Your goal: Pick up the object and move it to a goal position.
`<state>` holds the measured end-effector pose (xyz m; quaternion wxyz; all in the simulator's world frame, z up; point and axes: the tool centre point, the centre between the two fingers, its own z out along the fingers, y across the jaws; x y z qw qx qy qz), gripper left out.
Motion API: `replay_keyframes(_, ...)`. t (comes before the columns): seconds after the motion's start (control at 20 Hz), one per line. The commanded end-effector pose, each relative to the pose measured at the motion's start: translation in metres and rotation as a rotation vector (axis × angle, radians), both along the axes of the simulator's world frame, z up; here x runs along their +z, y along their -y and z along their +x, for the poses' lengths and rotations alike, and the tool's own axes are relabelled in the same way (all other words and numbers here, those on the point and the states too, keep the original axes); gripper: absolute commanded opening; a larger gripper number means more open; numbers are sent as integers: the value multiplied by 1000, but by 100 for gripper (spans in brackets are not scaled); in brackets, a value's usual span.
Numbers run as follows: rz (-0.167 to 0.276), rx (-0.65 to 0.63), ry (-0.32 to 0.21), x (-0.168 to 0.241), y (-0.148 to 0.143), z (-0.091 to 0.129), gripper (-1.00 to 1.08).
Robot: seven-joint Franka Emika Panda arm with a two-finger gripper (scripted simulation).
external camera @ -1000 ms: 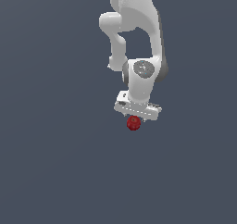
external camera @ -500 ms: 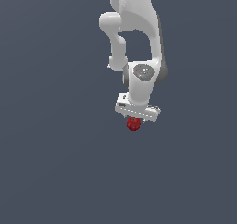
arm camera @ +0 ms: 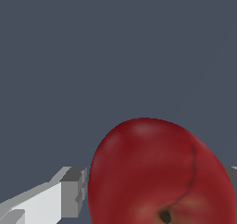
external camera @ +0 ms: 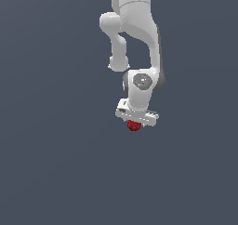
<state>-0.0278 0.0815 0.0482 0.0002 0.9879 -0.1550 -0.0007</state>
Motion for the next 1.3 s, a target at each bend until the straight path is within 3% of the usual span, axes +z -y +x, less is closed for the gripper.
replay_keyframes(0.0,0,0,1,-2,0,1,100)
replay_keyframes(0.05,0,0,1,-2,0,1,-100)
replay_keyframes(0.75,1,1,2,-1,5,1,-100)
replay_keyframes(1.0,1,1,2,2,29,4,-100)
replay_keyframes(1.25,1,1,2,6,71,8,-100)
